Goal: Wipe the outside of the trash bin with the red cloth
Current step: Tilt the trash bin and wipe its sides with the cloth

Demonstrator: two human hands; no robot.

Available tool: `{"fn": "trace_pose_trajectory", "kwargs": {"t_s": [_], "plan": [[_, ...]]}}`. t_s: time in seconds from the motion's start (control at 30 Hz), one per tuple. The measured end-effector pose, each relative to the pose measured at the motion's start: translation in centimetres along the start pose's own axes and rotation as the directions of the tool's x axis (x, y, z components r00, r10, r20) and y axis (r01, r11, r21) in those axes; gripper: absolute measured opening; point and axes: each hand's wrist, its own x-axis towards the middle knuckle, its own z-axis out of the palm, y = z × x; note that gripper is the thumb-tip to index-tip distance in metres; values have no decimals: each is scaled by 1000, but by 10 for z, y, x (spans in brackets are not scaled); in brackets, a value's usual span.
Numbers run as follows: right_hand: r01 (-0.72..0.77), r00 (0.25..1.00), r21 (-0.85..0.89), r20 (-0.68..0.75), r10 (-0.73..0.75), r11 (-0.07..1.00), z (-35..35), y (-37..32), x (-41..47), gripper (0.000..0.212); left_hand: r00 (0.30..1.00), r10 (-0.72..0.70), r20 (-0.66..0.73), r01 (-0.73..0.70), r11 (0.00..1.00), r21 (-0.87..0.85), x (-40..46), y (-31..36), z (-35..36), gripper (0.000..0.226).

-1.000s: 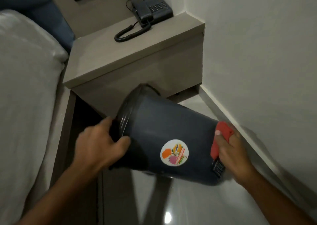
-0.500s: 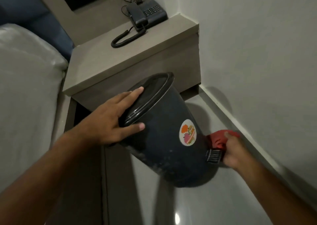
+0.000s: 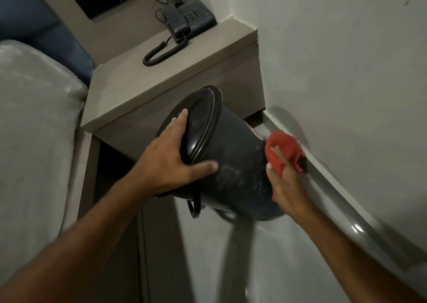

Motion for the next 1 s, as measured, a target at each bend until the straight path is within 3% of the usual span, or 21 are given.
{"fn": "trace_pose_trajectory", "kwargs": {"t_s": [0.1,0.17,0.23,0.33,0.37,0.5,0.57,0.67,0.73,0.83,0.87,0.9,1.0], "plan": [[-42,999,-10,-10,41,999,0,-1,8,34,999,13,34,-9,993,-118,-7,-7,2,124],[-56,998,-7,-2,56,998,-1,-3,11,16,999,-26,-39,21,991,-134,-10,-7,-2,119],[-78,997,18,-17,78,997,0,-10,11,19,987,-35,-154,16,993,-121,-13,-6,-7,111],[-98,992,33,-74,100,995,9,-18,8,17,977,-13,-215,-1,998,-65,-19,-3,-8,102],[-69,994,38,-86,72,997,18,-24,7,14,972,-22,-233,12,999,-47,-17,-2,-9,101],[281,959,-41,-15,-282,959,79,-65,-2,60,954,-29,-300,46,998,49,-5,11,-8,94],[420,906,-136,8,-423,897,98,-78,-1,63,950,-16,-311,43,996,81,1,19,-7,91],[502,861,-299,88,-500,812,88,-57,3,63,948,-32,-316,65,993,93,9,24,-7,92],[429,891,-387,36,-452,816,61,-19,4,63,945,-6,-327,45,993,111,14,27,-7,92],[77,981,-324,-144,-130,943,16,34,6,55,939,24,-344,19,992,122,19,29,-8,90],[-3,988,-309,-150,-46,951,17,39,3,54,937,36,-348,15,989,145,19,30,-8,89],[5,988,-308,-146,-52,951,27,36,-1,54,937,51,-347,10,985,172,20,30,-7,89],[373,904,-383,-56,-424,845,93,-8,-17,61,940,51,-336,17,981,194,24,33,-6,88]]}}
